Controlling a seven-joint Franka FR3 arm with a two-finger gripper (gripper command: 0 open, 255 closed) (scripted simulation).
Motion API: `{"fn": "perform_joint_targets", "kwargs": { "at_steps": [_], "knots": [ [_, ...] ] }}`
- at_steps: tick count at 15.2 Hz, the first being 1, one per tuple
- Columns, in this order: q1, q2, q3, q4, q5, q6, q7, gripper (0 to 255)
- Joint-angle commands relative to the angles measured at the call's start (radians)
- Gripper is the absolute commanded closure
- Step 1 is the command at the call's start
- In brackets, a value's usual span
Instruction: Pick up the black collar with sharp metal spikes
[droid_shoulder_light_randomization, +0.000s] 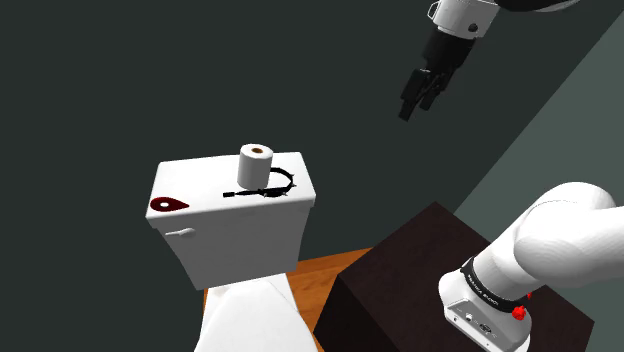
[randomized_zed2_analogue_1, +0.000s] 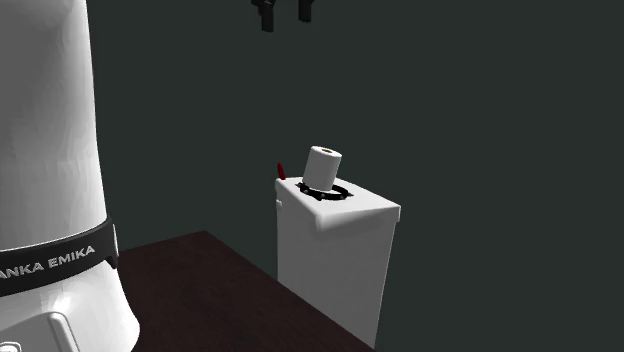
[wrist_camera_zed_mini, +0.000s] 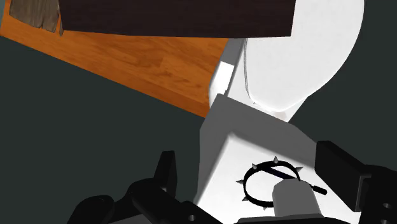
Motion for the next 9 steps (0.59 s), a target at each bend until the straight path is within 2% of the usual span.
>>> {"fn": "perform_joint_targets", "kwargs": {
  "at_steps": [1, 9],
  "knots": [
    [0.000, 0.000, 0.000, 0.000, 0.000, 0.000, 0.000, 0],
    [0.036, 0.238, 0.064, -0.008, 0.055, 0.237, 0.032, 0]
  ]
}}
